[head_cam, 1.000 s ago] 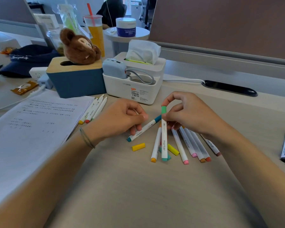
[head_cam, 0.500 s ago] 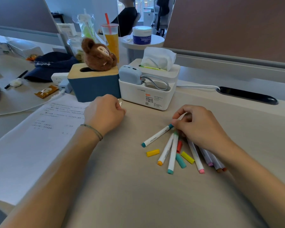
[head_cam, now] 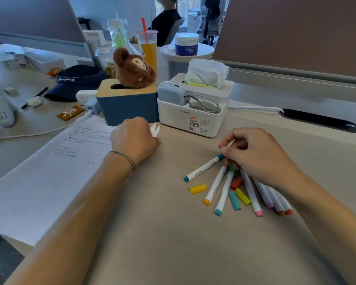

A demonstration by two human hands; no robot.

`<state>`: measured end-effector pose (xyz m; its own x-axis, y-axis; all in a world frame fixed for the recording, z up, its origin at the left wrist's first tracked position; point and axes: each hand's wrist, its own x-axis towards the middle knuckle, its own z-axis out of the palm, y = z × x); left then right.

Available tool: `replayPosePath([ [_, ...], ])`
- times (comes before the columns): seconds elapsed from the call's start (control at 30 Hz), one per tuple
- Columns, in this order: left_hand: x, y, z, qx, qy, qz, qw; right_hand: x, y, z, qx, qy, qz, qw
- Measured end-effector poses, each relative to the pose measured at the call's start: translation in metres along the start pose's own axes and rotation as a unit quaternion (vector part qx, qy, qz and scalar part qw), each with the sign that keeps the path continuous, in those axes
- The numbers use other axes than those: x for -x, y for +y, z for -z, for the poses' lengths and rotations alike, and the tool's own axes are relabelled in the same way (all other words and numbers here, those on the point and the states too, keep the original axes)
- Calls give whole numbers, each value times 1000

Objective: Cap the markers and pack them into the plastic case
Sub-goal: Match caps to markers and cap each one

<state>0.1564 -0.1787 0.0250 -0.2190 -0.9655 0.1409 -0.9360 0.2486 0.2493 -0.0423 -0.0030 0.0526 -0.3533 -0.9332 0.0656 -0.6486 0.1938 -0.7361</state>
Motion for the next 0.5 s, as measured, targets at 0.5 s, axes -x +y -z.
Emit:
replayPosePath([
  [0.5, 9, 16, -1, -73, -8, -24, 997, -6, 8, 24, 132, -112, -82, 982],
])
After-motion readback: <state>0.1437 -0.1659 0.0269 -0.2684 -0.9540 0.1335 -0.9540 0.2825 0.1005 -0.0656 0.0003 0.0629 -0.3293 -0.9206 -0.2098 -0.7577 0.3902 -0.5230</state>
